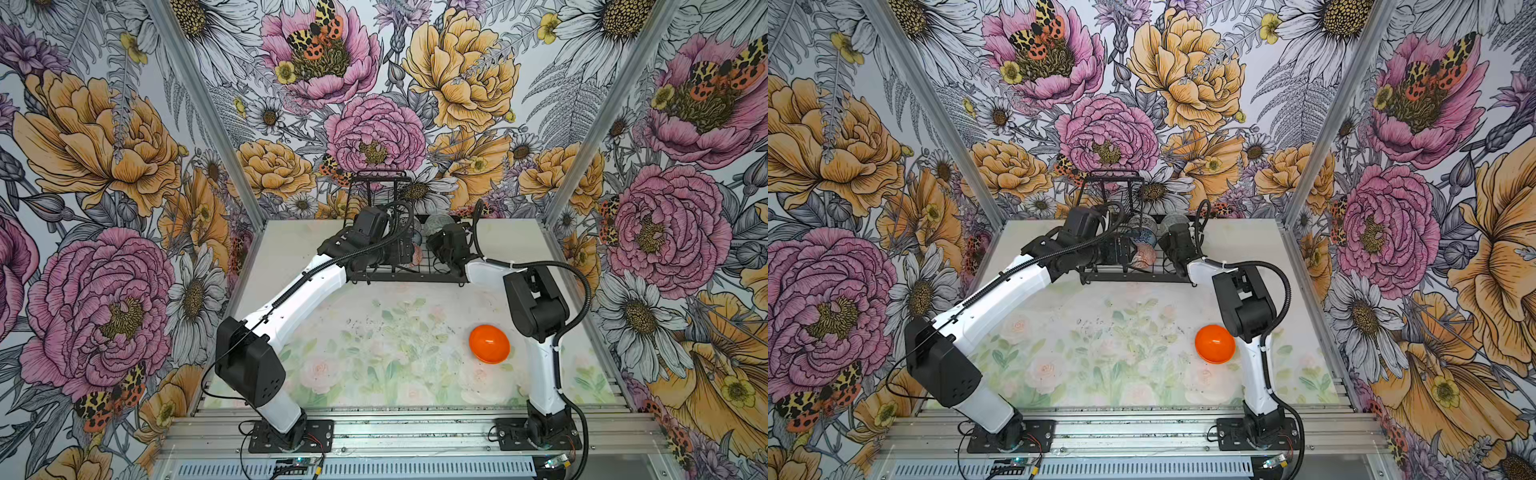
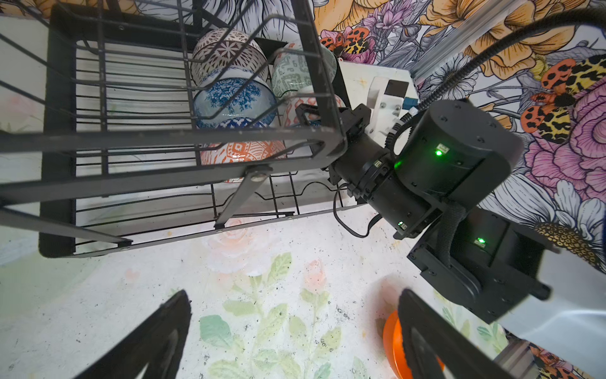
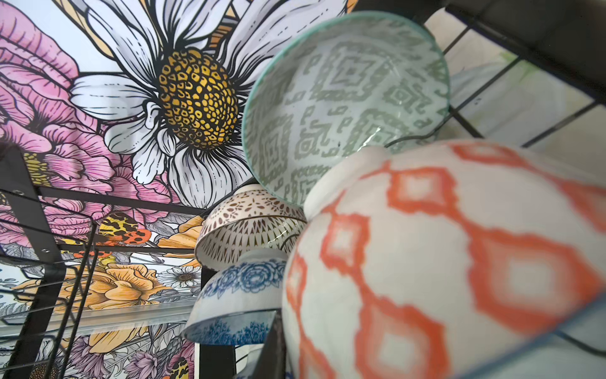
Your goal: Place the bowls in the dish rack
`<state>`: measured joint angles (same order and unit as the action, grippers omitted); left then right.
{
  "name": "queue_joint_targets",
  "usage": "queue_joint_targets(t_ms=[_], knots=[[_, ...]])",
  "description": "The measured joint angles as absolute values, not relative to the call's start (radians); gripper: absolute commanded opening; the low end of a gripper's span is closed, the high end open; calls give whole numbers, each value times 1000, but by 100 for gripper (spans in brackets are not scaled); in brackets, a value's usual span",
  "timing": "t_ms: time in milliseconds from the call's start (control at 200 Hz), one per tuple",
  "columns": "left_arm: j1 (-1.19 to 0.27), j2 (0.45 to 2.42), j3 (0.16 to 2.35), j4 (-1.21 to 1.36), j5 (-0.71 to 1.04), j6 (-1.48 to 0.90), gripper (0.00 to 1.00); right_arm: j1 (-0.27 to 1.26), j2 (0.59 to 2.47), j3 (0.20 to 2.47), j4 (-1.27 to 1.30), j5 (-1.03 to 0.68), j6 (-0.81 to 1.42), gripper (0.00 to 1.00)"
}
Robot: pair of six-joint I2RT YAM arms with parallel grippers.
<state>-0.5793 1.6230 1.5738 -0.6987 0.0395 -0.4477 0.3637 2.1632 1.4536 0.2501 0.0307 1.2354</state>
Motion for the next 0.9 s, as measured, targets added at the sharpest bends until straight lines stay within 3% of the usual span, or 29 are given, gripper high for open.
queue_joint_targets(t_ms=[901], knots=[[-579,1617,1562,-698,39,-447,99,356,2188,1545,94,-7,1283,20]])
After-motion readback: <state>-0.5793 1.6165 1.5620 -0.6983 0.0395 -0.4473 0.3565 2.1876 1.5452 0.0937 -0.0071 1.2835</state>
